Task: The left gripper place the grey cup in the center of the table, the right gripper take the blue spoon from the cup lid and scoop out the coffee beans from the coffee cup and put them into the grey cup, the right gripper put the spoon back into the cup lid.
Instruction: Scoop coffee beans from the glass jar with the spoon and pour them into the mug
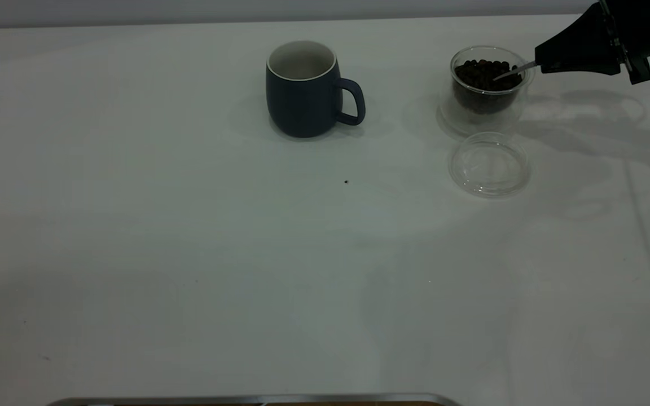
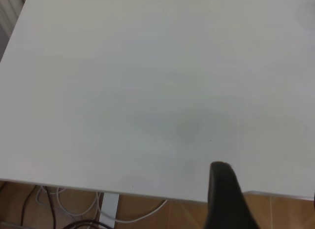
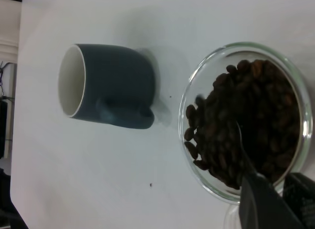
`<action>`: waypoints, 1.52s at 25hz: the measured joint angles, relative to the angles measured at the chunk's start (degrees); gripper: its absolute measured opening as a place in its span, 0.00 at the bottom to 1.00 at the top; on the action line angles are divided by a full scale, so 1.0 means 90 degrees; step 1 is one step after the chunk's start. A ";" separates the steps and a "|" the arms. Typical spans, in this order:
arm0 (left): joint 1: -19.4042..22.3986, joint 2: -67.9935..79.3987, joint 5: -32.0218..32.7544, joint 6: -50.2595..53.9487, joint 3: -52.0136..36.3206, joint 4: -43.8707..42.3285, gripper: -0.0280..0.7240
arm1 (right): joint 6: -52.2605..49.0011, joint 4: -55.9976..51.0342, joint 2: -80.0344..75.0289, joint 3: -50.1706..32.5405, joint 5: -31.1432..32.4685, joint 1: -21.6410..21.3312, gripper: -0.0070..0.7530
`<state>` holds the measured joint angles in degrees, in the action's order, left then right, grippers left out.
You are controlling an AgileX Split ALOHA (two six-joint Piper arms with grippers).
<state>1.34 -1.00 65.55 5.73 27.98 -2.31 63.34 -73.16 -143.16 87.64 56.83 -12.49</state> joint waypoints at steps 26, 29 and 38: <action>0.0000 0.0000 0.0000 -0.0002 0.0000 0.0000 0.69 | -0.0423 -0.0417 -0.0223 0.0000 0.0657 -0.0515 0.13; 0.0000 0.0000 0.0000 -0.0002 0.0000 0.0000 0.69 | -0.0454 -0.0574 -0.0223 0.0000 0.0764 -0.0590 0.13; 0.0000 0.0000 0.0000 -0.0002 0.0000 0.0000 0.69 | -0.0528 -0.0632 -0.0223 0.0000 0.0976 -0.0694 0.13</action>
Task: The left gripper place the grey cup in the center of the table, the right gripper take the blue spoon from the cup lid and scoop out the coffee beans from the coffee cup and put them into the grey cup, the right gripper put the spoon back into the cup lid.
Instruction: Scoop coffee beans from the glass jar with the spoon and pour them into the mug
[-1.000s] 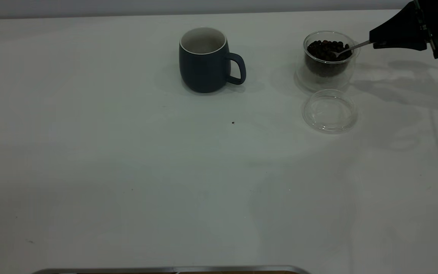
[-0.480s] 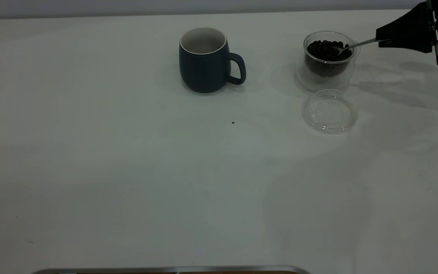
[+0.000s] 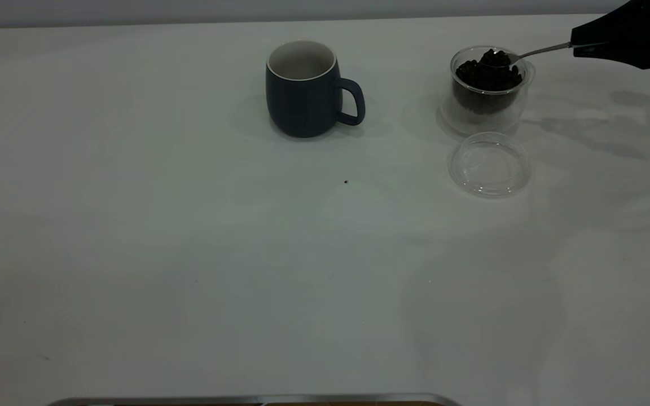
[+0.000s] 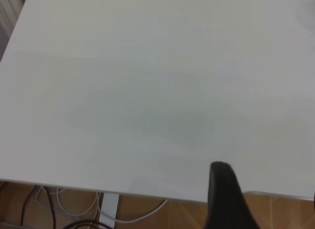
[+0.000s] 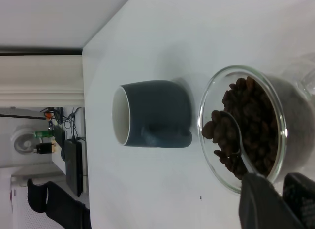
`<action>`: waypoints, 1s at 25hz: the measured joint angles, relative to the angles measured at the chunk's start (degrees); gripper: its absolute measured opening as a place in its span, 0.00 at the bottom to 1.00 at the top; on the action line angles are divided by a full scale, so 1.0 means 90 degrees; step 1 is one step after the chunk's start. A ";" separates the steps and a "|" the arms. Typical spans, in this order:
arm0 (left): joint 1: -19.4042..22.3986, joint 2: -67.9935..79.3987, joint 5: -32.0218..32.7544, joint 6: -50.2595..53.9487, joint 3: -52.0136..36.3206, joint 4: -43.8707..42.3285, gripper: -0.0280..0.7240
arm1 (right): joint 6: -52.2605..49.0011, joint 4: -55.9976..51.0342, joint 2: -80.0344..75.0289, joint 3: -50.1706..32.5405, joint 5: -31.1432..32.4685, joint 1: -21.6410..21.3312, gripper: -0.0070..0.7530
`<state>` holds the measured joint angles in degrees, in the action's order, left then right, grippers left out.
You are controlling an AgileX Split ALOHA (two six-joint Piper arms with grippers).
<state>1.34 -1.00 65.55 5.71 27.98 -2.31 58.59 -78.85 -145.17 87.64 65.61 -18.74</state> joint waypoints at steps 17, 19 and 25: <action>0.0000 0.0000 0.0000 0.0000 0.0000 0.0000 0.69 | -0.0479 -0.0298 0.0322 0.0000 0.0024 0.0327 0.13; 0.0000 0.0000 0.0000 0.0000 0.0000 0.0000 0.69 | -0.0563 -0.0304 0.0418 0.0000 0.0031 0.0437 0.13; 0.0000 0.0000 0.0000 0.0000 0.0000 0.0000 0.69 | -0.0667 -0.0397 0.0494 0.0000 0.0031 0.1030 0.13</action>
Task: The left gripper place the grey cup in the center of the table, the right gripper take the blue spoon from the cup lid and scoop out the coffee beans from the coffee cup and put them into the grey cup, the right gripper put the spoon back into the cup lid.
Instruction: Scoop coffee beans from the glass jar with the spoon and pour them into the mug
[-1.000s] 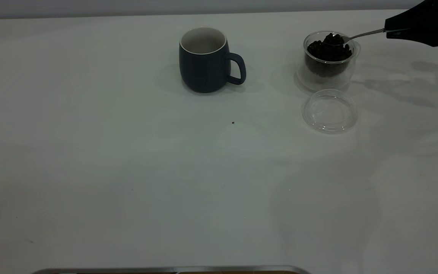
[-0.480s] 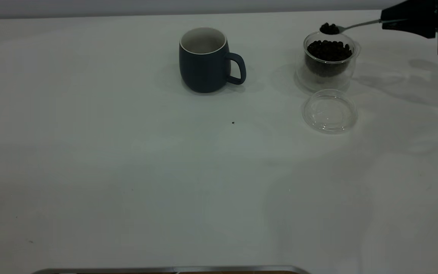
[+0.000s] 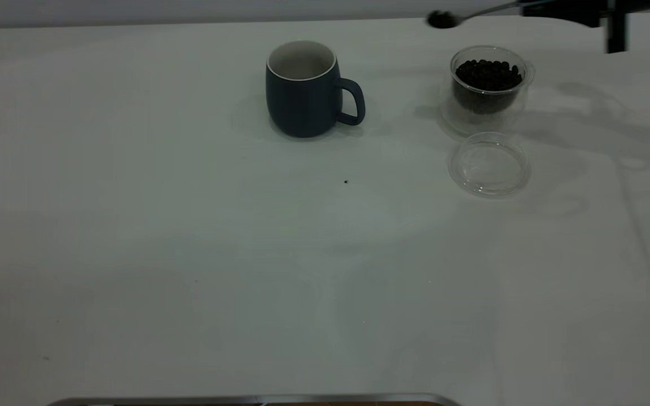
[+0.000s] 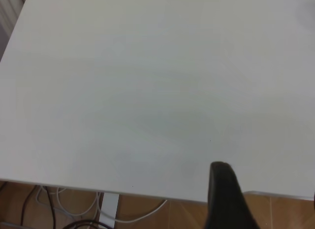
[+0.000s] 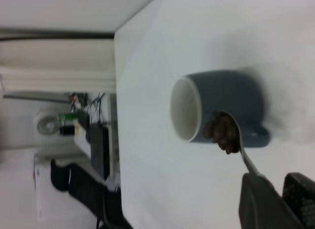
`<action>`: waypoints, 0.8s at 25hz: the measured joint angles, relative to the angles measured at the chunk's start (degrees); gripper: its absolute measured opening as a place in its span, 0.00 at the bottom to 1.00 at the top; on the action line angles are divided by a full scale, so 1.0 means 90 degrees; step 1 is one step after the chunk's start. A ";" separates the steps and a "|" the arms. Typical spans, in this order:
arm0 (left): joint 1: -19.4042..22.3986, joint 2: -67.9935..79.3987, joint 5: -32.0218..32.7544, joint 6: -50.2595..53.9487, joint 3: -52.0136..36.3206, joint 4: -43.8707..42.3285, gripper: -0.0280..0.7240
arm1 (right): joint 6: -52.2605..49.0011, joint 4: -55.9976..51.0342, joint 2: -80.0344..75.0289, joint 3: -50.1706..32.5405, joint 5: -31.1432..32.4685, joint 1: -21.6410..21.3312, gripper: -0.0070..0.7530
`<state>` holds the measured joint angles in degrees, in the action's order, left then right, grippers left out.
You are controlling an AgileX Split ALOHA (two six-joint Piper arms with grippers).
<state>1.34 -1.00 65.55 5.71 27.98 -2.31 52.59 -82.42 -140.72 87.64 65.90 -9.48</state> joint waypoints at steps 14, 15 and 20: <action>0.0000 0.0000 0.0000 0.0000 0.0000 0.0000 0.69 | 0.0021 -0.0717 0.0000 0.0117 -0.0453 0.1535 0.13; 0.0000 0.0000 0.0000 0.0000 0.0000 0.0000 0.69 | 0.0021 -0.0723 0.0000 0.0169 -0.0557 0.1605 0.13; 0.0000 0.0000 0.0000 0.0000 0.0000 0.0000 0.69 | 0.0015 -0.0767 -0.0006 0.0497 -0.1095 0.1979 0.13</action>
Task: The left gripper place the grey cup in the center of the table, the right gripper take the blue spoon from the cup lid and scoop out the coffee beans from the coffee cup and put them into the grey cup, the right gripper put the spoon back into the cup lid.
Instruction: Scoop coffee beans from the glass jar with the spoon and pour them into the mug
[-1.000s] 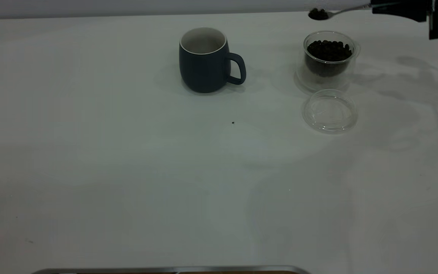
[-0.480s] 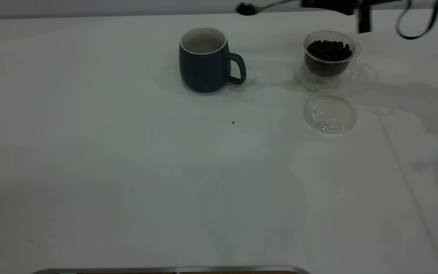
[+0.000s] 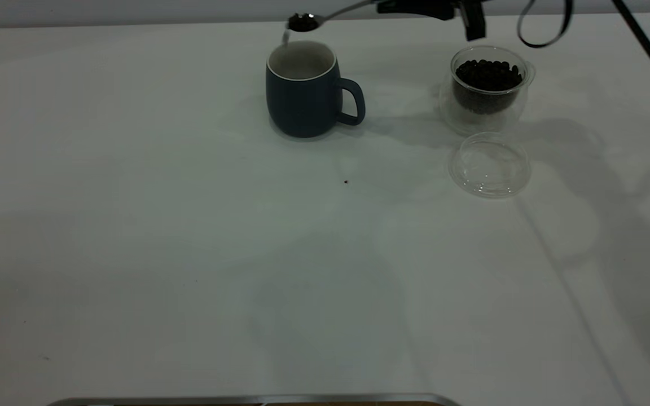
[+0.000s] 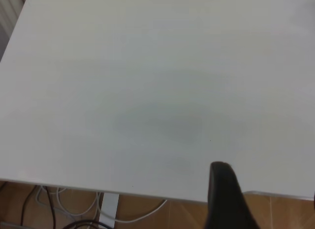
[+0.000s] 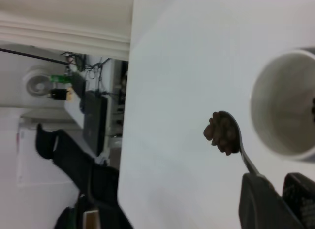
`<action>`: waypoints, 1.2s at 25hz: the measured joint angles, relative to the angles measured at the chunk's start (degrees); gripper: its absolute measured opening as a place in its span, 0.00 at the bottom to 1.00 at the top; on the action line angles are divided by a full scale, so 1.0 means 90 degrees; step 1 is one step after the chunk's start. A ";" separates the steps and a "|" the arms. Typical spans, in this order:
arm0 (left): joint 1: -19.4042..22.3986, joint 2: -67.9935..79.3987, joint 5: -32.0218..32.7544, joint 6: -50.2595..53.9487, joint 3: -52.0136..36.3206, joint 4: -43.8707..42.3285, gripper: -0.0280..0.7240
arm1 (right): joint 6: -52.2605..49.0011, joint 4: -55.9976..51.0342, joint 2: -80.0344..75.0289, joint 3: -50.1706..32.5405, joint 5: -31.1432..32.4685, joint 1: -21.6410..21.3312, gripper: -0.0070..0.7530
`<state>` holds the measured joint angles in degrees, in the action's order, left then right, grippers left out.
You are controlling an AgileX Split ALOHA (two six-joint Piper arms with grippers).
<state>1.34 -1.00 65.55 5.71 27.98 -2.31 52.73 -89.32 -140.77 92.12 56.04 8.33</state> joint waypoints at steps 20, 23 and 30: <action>0.0000 0.0000 0.0001 0.0000 0.0000 0.0000 0.69 | 0.1815 -0.0384 -0.0215 0.0047 -0.1114 0.0178 0.13; 0.0000 0.0000 0.0001 0.0000 0.0000 0.0000 0.69 | 0.2457 -0.0396 -0.0215 0.0047 -0.1114 0.0229 0.13; 0.0000 0.0000 0.0001 0.0000 0.0000 0.0000 0.69 | 0.3907 -0.0389 -0.0156 0.0047 -0.1114 0.0288 0.13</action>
<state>1.34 -1.00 65.56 5.71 27.98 -2.31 87.89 -92.82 -142.18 92.54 46.02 10.93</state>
